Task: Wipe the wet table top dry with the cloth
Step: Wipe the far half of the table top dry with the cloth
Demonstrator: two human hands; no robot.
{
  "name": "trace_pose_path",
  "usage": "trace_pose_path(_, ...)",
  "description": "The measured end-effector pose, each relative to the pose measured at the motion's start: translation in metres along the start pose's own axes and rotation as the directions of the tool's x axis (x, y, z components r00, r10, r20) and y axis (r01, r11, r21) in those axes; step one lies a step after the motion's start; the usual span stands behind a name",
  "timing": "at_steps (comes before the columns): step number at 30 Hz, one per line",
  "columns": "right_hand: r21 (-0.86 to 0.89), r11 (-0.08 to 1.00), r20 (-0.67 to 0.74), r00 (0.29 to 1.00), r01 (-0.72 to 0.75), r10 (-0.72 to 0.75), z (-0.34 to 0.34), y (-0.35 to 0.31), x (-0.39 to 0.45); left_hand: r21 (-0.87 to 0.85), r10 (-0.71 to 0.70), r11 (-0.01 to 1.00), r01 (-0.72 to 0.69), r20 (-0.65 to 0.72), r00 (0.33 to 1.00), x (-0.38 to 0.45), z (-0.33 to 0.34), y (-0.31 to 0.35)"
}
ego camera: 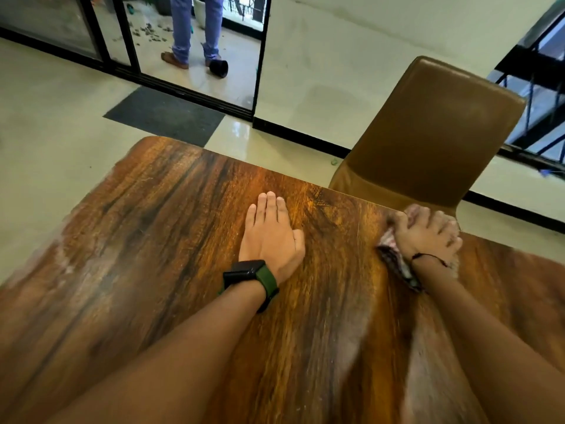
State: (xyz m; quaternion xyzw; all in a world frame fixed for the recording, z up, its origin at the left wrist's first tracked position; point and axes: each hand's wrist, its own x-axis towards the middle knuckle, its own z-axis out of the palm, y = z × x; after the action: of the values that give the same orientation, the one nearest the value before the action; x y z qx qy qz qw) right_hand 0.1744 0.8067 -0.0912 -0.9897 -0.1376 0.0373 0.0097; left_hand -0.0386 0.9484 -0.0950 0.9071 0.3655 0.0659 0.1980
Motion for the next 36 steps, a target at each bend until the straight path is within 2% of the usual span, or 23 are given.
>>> trace_pose_path(2,-0.009,0.991,0.008,0.991,0.132,-0.132,0.007,-0.049,-0.032,-0.251,-0.024,0.968,0.013,-0.044,0.999,-0.012,-0.008,-0.009)
trace_pose_path(4,-0.008,0.964,0.040,0.964,0.264,-0.264,0.009,-0.103,-0.074,-0.480,-0.134,0.875,0.068,-0.106,0.985,-0.033,-0.022,-0.025)
trace_pose_path(6,-0.015,0.909,0.084,0.906,0.418,-0.415,0.012,-0.152,-0.130,-0.633,-0.288,0.758,0.159,-0.105,0.952,-0.061,-0.041,-0.047)
trace_pose_path(7,-0.010,0.857,0.106,0.853,0.515,-0.512,0.015,-0.176,-0.166,-0.689,-0.353,0.701,0.186,-0.108,0.929,-0.080,-0.052,-0.060)
trace_pose_path(8,0.001,0.781,0.128,0.775,0.624,-0.619,0.020,-0.195,-0.203,-0.719,-0.388,0.671,0.182,-0.131,0.912,-0.098,-0.063,-0.074)
trace_pose_path(10,-0.007,0.634,0.057,0.634,0.773,-0.772,0.028,-0.215,-0.278,-0.699,-0.346,0.705,0.121,-0.190,0.919,-0.136,-0.086,-0.104)
trace_pose_path(13,0.072,0.507,0.101,0.499,0.859,-0.861,0.031,-0.199,-0.341,-0.566,-0.204,0.819,0.095,-0.131,0.970,-0.191,-0.099,-0.146)
trace_pose_path(14,0.090,0.486,0.107,0.477,0.869,-0.872,0.033,-0.180,-0.347,-0.512,-0.156,0.856,0.072,-0.122,0.980,-0.211,-0.101,-0.159)
trace_pose_path(15,0.107,0.528,0.113,0.518,0.842,-0.848,0.032,-0.157,-0.350,-0.463,-0.101,0.886,0.035,-0.120,0.988,-0.230,-0.103,-0.171)
trace_pose_path(18,-0.013,0.776,0.096,0.773,0.631,-0.627,0.030,-0.086,-0.351,-0.381,0.080,0.922,-0.067,0.019,0.997,-0.283,-0.104,-0.203)
trace_pose_path(20,0.014,0.928,0.171,0.914,0.371,-0.368,0.023,-0.041,-0.369,-0.328,0.197,0.933,-0.147,0.125,0.972,-0.317,-0.106,-0.220)
trace_pose_path(22,0.030,0.994,0.147,0.984,0.101,-0.104,0.017,-0.020,-0.400,-0.332,0.304,0.913,-0.238,0.164,0.939,-0.345,-0.109,-0.230)
trace_pose_path(24,0.033,0.999,0.119,0.992,-0.043,0.039,0.022,-0.032,-0.442,-0.395,0.302,0.901,-0.181,0.269,0.915,-0.367,-0.118,-0.241)
trace_pose_path(26,0.060,0.997,0.120,0.992,-0.058,0.050,0.029,-0.065,-0.486,-0.451,0.281,0.886,-0.105,0.343,0.896,-0.376,-0.129,-0.249)
trace_pose_path(28,0.097,0.995,0.130,0.991,0.027,-0.040,0.036,-0.103,-0.537,-0.510,0.270,0.859,-0.042,0.383,0.884,-0.384,-0.145,-0.254)
trace_pose_path(31,0.120,0.971,0.053,0.975,0.208,-0.215,0.047,-0.148,-0.609,-0.515,0.260,0.857,0.004,0.439,0.860,-0.386,-0.159,-0.266)
trace_pose_path(36,0.117,0.919,-0.042,0.926,0.377,-0.375,0.051,-0.155,-0.666,-0.509,0.339,0.858,-0.075,0.450,0.826,-0.381,-0.163,-0.273)
